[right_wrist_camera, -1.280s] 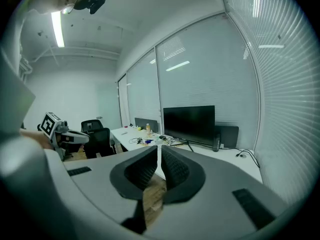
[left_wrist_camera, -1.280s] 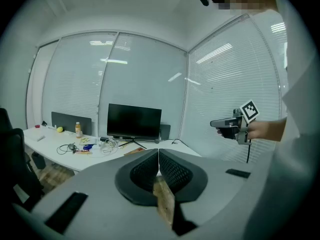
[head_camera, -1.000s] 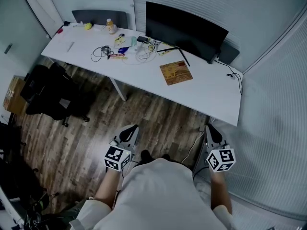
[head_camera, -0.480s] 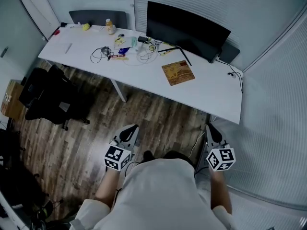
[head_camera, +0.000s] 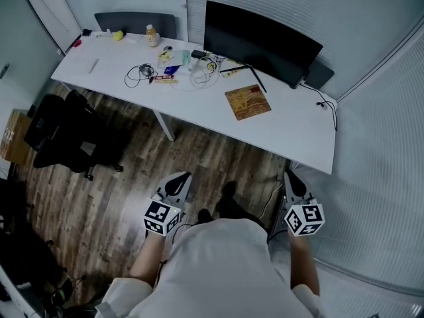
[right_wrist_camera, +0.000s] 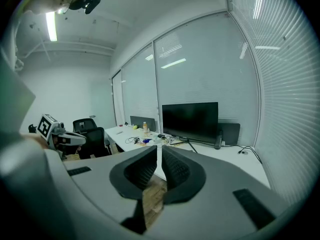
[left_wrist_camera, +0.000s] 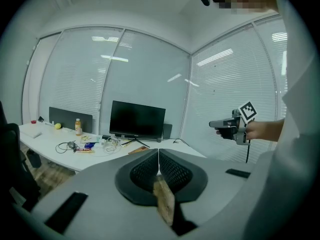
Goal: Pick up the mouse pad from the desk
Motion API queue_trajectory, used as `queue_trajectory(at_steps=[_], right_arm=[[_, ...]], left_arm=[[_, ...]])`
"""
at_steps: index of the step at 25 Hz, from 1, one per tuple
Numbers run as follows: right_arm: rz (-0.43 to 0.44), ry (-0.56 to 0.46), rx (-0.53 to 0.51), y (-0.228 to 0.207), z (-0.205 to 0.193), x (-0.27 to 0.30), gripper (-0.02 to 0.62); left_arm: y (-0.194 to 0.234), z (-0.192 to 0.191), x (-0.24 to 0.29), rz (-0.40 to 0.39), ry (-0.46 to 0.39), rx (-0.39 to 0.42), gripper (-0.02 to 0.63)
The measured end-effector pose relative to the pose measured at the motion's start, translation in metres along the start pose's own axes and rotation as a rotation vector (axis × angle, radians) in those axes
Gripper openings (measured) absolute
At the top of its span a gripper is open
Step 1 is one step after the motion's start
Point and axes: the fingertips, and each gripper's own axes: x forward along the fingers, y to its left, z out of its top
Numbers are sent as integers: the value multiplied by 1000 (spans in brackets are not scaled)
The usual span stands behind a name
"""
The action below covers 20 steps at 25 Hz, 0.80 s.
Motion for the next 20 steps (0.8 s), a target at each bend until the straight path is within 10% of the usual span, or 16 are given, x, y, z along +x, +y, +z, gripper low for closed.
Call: queue_trajectory(at_steps=[20], right_arm=[[82,28,23,-82,31,118,48]], left_arm=[[34,44,116,45,30,10,18]])
